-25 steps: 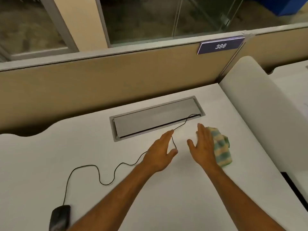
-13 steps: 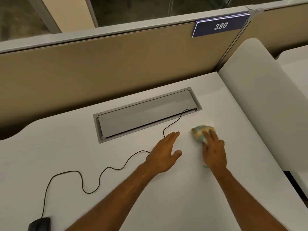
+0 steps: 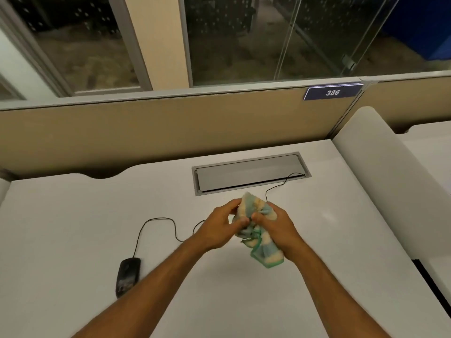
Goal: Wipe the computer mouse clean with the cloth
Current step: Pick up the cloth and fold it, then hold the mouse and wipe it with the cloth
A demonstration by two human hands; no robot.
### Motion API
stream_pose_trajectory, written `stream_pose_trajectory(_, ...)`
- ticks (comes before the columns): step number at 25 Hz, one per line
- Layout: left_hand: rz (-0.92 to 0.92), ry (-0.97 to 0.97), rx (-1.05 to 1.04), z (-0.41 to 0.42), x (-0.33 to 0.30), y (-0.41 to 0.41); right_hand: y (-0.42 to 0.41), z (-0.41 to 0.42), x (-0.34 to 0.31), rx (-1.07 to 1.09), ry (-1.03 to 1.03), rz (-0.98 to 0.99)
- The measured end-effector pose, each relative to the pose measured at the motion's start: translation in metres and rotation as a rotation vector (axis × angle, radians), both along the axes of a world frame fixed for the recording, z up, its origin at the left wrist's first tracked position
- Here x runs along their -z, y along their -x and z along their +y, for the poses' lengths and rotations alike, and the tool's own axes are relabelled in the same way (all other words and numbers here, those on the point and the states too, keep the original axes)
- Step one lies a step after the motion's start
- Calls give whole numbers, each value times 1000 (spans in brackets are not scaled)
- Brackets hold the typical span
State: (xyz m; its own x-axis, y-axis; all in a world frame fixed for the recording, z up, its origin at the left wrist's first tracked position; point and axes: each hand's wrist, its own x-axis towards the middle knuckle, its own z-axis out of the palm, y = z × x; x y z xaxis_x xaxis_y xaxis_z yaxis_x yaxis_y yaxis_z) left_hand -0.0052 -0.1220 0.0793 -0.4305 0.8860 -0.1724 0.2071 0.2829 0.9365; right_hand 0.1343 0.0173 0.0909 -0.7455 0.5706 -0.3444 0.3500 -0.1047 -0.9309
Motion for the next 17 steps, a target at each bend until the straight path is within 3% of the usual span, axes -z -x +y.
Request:
stream_pose_trajectory(4, 47, -61, -205, -96, -12, -5, 14, -82, -21, -244, 23, 42)
stream_pose_trajectory(9, 26, -42, -363, -207, 2, 4, 42, -181, -14, -413, -139, 25)
stream_pose_trajectory(17, 225, 468, -184, -340, 98, 67, 97, -255, 60, -602, -567, -277)
